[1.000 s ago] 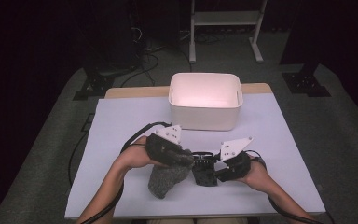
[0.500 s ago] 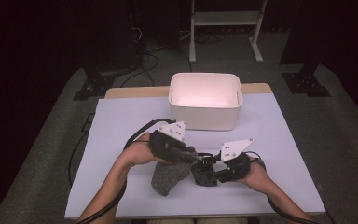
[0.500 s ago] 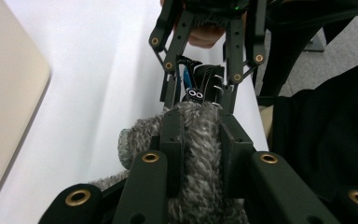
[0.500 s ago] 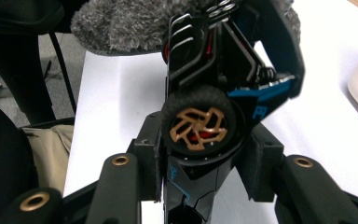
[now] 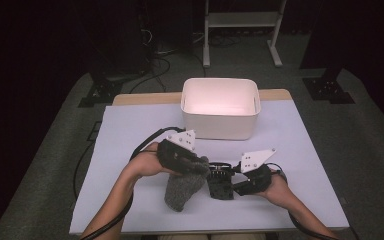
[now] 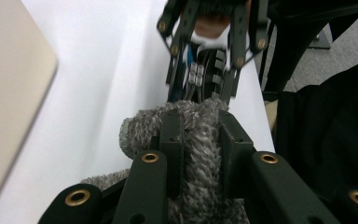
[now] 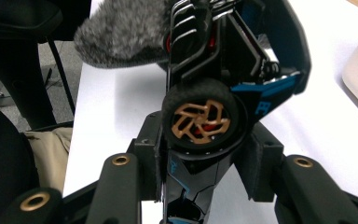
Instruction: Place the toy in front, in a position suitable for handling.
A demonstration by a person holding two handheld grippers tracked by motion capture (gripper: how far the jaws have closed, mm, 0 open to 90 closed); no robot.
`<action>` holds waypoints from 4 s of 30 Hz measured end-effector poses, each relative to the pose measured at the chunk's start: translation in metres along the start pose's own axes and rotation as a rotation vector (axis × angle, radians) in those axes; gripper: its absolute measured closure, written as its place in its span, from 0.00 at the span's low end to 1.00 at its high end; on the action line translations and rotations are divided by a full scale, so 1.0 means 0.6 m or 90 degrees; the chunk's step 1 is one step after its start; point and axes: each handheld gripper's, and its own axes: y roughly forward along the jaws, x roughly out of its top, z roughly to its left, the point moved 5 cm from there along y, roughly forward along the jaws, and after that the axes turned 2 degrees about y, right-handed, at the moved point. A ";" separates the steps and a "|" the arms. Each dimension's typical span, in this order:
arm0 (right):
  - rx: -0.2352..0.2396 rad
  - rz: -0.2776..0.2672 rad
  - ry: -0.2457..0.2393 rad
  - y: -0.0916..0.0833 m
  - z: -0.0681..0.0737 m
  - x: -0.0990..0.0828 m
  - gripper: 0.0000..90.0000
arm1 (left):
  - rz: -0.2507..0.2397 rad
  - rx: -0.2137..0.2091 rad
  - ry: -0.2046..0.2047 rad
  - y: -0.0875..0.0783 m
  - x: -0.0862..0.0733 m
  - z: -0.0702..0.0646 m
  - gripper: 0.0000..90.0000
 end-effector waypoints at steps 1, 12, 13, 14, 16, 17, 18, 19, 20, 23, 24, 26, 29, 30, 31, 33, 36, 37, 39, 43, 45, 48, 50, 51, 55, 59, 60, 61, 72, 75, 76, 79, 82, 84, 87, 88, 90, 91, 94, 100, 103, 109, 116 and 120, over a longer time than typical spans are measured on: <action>0.002 0.001 0.001 0.001 0.001 0.000 0.62 | 0.000 0.001 0.006 -0.003 0.008 -0.001 0.83; 0.002 -0.005 -0.008 0.006 0.005 0.002 0.62 | 0.003 -0.006 0.061 0.011 0.080 0.002 0.83; 0.002 -0.004 -0.007 0.006 0.005 0.002 0.62 | 0.014 -0.007 0.057 0.019 0.078 0.003 0.83; 0.003 -0.004 -0.005 0.004 0.005 0.001 0.62 | 0.030 -0.013 0.056 0.032 0.072 0.004 0.83; 0.002 -0.006 -0.003 0.002 0.004 -0.001 0.62 | 0.018 -0.016 0.047 0.041 0.068 0.005 0.82; 0.003 -0.009 0.002 0.000 0.005 -0.003 0.62 | 0.013 -0.022 0.046 0.041 0.067 0.005 0.82; 0.002 -0.011 0.000 -0.001 0.005 -0.004 0.62 | 0.016 -0.024 0.048 0.040 0.066 0.005 0.82; 0.001 -0.010 -0.001 -0.001 0.006 -0.005 0.62 | 0.018 -0.023 0.048 0.039 0.066 0.004 0.82; 0.000 -0.008 -0.004 -0.001 0.007 -0.004 0.62 | 0.022 -0.022 0.048 0.037 0.065 0.003 0.82; -0.002 -0.004 -0.011 0.001 0.008 -0.002 0.62 | 0.033 -0.010 0.061 0.031 0.063 0.001 0.82; 0.000 -0.004 -0.010 0.002 0.008 -0.001 0.62 | 0.035 -0.005 0.064 0.031 0.063 0.000 0.82; 0.002 -0.003 -0.009 0.005 0.007 0.000 0.62 | 0.032 -0.004 0.067 0.032 0.070 -0.003 0.82; 0.002 -0.006 -0.003 0.009 0.007 0.001 0.62 | 0.029 -0.022 0.086 0.037 0.084 -0.010 0.82; 0.002 -0.005 -0.004 0.009 0.006 0.001 0.62 | 0.036 -0.027 0.088 0.042 0.086 -0.013 0.82; 0.002 -0.007 -0.002 0.009 0.006 0.000 0.62 | 0.049 -0.031 0.087 0.047 0.085 -0.012 0.82; 0.002 -0.007 0.000 0.009 0.006 0.000 0.62 | 0.052 -0.037 0.083 0.053 0.082 -0.011 0.82; -0.001 -0.009 0.001 0.007 0.005 -0.002 0.62 | 0.041 -0.033 0.076 0.047 0.079 -0.009 0.82; -0.001 -0.009 0.002 0.007 0.005 -0.002 0.62 | 0.043 -0.030 0.076 0.044 0.078 -0.008 0.82; -0.002 -0.006 0.000 0.005 0.005 -0.002 0.62 | 0.048 -0.023 0.068 0.035 0.071 -0.007 0.81; -0.005 -0.005 0.002 0.001 0.004 -0.005 0.62 | 0.060 -0.011 0.046 0.018 0.042 -0.003 0.81; -0.004 -0.007 0.006 0.000 0.003 -0.006 0.62 | 0.062 -0.007 0.034 0.014 0.029 -0.002 0.81; -0.005 -0.004 0.004 0.002 0.003 -0.004 0.62 | 0.053 -0.012 0.030 0.013 0.025 -0.003 0.81; -0.005 -0.003 -0.001 0.004 0.003 -0.003 0.62 | 0.050 -0.015 0.032 0.014 0.028 -0.004 0.81; -0.005 -0.002 -0.001 0.005 0.003 -0.002 0.62 | 0.048 -0.017 0.036 0.015 0.033 -0.005 0.81; -0.007 -0.001 -0.002 0.008 0.004 0.000 0.62 | 0.042 -0.026 0.059 0.025 0.057 -0.007 0.81; -0.004 -0.004 -0.008 0.015 0.008 0.003 0.62 | 0.046 -0.038 0.076 0.041 0.079 -0.011 0.81; -0.003 -0.004 -0.009 0.016 0.009 0.004 0.62 | 0.050 -0.037 0.075 0.046 0.083 -0.012 0.81; -0.004 -0.003 -0.009 0.016 0.009 0.004 0.62 | 0.061 -0.037 0.077 0.052 0.084 -0.010 0.81; -0.010 -0.003 0.001 0.003 0.004 -0.004 0.62 | 0.041 -0.033 0.056 0.038 0.071 0.000 0.80; -0.013 0.000 -0.001 0.000 0.004 -0.005 0.62 | 0.038 -0.028 0.040 0.029 0.056 0.001 0.80; -0.013 0.001 0.000 -0.001 0.004 -0.006 0.62 | 0.039 -0.027 0.037 0.027 0.052 0.002 0.80; -0.013 0.003 0.004 -0.004 0.003 -0.007 0.62 | 0.040 -0.023 0.022 0.022 0.036 0.003 0.80; -0.014 0.002 0.008 -0.006 0.002 -0.009 0.62 | 0.043 -0.020 0.009 0.019 0.020 0.006 0.80; -0.013 0.003 0.009 -0.007 0.001 -0.010 0.62 | 0.047 -0.018 0.001 0.018 0.011 0.008 0.80; -0.014 0.003 0.010 -0.007 0.000 -0.010 0.62 | 0.050 -0.014 0.002 0.016 0.006 0.009 0.79; -0.013 0.003 0.010 -0.007 0.001 -0.009 0.62 | 0.050 -0.014 0.003 0.016 0.007 0.009 0.79; -0.013 0.004 0.011 -0.006 0.001 -0.009 0.62 | 0.048 -0.014 0.008 0.015 0.011 0.009 0.80; -0.013 0.003 0.010 -0.006 0.001 -0.009 0.62 | 0.044 -0.016 0.011 0.015 0.014 0.008 0.80; -0.013 0.002 0.007 -0.004 0.002 -0.008 0.62 | 0.029 -0.023 0.022 0.016 0.028 0.005 0.80; -0.014 0.001 0.004 0.000 0.003 -0.005 0.62 | 0.030 -0.033 0.045 0.031 0.056 0.003 0.80; -0.014 -0.002 0.006 -0.003 0.002 -0.008 0.62 | 0.032 -0.034 0.034 0.031 0.049 0.005 0.80; -0.015 -0.005 0.010 -0.009 0.000 -0.013 0.62 | 0.058 -0.021 0.006 0.021 0.011 0.009 0.79; -0.015 -0.004 0.010 -0.008 0.000 -0.012 0.62 | 0.051 -0.016 0.006 0.013 0.003 0.008 0.79; -0.012 -0.001 0.006 -0.002 0.002 -0.007 0.62 | 0.019 -0.030 0.020 0.011 0.026 0.004 0.79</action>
